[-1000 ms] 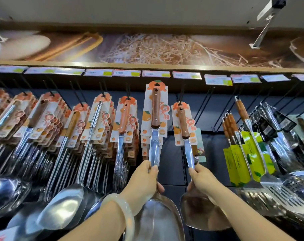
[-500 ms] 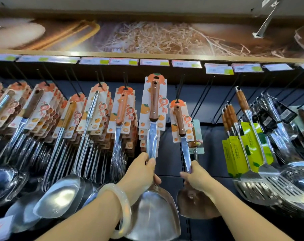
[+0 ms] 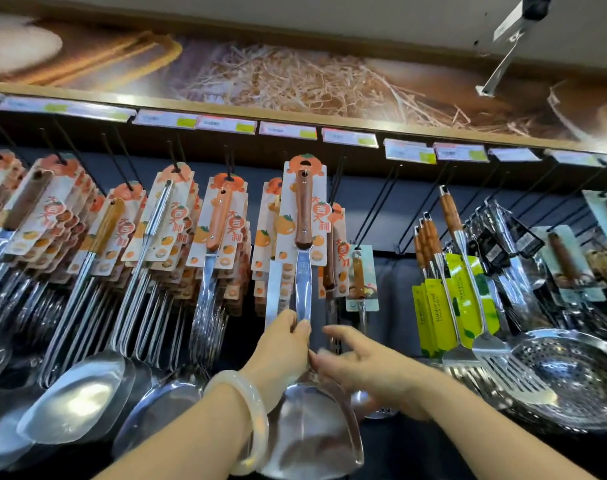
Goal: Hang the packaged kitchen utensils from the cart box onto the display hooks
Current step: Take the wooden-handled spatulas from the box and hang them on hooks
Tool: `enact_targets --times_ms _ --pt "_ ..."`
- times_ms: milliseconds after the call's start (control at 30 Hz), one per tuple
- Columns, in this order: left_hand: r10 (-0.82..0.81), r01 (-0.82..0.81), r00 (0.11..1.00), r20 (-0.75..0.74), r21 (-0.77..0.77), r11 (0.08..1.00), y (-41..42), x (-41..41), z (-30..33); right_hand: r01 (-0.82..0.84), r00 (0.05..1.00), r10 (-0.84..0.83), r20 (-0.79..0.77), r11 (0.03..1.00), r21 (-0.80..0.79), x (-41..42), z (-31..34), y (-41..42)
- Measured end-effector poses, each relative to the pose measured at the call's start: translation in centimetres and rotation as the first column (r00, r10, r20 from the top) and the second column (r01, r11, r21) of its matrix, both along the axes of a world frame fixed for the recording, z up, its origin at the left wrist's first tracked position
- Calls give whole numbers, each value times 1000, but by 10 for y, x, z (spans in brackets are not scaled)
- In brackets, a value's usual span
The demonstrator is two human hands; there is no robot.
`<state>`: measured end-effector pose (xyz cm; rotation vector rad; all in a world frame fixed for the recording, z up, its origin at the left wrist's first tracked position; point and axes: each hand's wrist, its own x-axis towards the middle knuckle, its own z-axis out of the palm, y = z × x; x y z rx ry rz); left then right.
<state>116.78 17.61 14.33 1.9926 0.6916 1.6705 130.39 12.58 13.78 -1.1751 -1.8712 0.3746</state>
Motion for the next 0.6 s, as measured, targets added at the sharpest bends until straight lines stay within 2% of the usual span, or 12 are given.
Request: enact_targets --times_ms 100,200,300,467,600 --pt "-62 64 997 42 -44 997 2 16 0 4 994 -7 110 1000 24 10 -14 0" --pt "-6 6 1000 30 8 1000 4 31 2 -34 999 33 29 999 37 16 -21 1" --pt "-57 56 997 43 27 998 4 45 5 -23 999 27 -42 994 103 26 -22 4" --pt "-30 30 1000 8 57 998 2 59 10 28 998 -20 -59 991 128 36 -21 2" --pt "7 -6 1000 -16 70 998 4 65 18 69 998 -68 -10 988 141 40 -13 -2"
